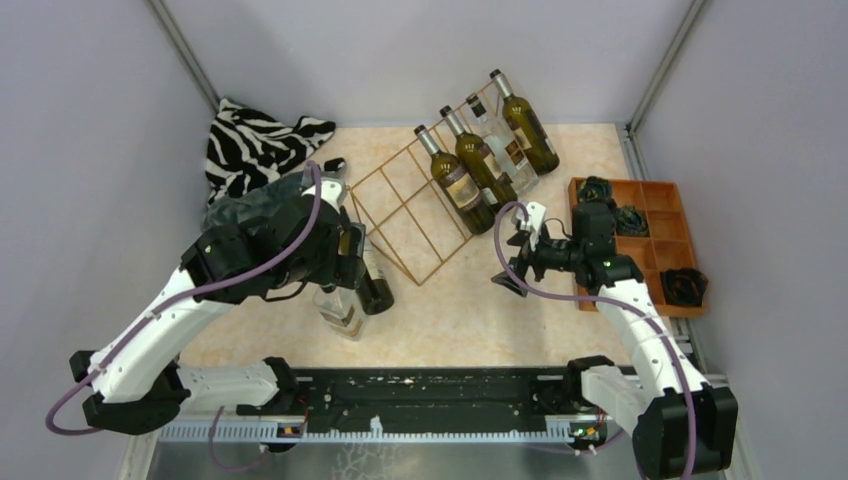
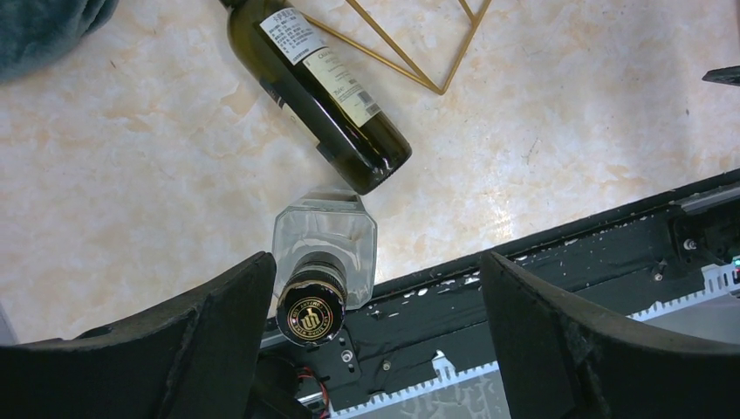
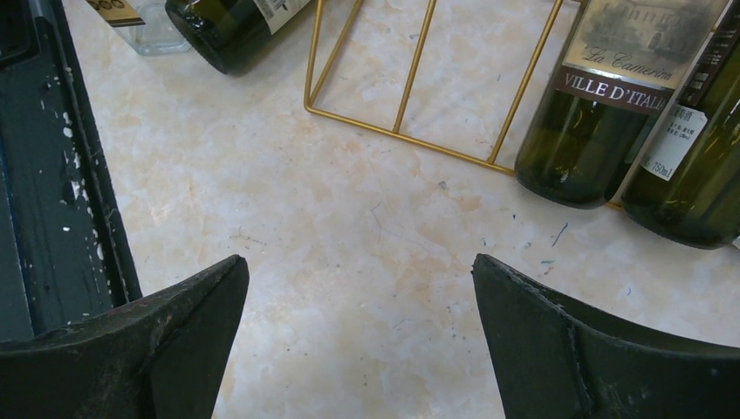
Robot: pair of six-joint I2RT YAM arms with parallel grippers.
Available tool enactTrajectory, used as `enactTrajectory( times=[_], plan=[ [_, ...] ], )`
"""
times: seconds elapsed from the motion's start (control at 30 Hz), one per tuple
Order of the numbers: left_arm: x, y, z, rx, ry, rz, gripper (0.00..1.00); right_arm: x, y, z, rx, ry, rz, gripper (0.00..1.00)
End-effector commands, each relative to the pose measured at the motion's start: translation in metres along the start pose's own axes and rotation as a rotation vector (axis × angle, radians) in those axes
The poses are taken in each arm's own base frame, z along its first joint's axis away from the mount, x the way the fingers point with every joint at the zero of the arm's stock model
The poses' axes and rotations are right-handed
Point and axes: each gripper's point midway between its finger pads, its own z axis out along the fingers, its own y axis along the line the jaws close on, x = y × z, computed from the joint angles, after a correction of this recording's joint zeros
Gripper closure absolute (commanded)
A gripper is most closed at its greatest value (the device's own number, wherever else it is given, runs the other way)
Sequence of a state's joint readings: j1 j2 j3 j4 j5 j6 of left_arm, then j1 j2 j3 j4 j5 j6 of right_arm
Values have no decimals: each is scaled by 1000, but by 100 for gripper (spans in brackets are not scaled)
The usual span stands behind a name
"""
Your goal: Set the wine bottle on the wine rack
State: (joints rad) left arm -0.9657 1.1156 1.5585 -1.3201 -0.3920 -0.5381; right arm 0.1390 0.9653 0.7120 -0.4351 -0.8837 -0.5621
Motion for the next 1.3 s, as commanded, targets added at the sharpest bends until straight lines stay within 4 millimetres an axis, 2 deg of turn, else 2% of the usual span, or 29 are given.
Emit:
enactTrajectory(
  times=[0.0, 0.37, 0.6, 0.67, 0.8, 1.0, 1.13, 1.17, 1.2, 1.27],
  plan=[
    [7, 6, 4, -32, 31, 24, 8, -8, -5, -1, 5, -24, -45, 1],
    [32, 20, 15, -121, 126, 38, 11, -6, -5, 0, 3, -19, -42, 1],
    [53, 24, 23, -141, 187, 39, 21, -6, -5, 0, 2, -18, -40, 1],
    [59, 25, 27, -154, 206, 49, 29, -6, -5, 1, 2, -18, -41, 1],
    [62, 28, 31, -174, 219, 64, 33, -5, -5, 0, 2, -17, -39, 1],
    [57, 30, 32, -193, 200, 73, 36, -4, -5, 1, 1, -15, -38, 1],
    [55, 30, 33, -194, 202, 89, 50, -4, -5, 1, -3, -13, -35, 1],
    [55, 30, 33, -195, 202, 93, 56, -3, -5, 1, -3, -12, -34, 1],
    [54, 29, 33, -192, 203, 96, 63, -3, -5, 1, -3, -12, -34, 1],
    [54, 28, 32, -184, 207, 105, 84, -3, -5, 1, -3, -13, -34, 1]
  ],
)
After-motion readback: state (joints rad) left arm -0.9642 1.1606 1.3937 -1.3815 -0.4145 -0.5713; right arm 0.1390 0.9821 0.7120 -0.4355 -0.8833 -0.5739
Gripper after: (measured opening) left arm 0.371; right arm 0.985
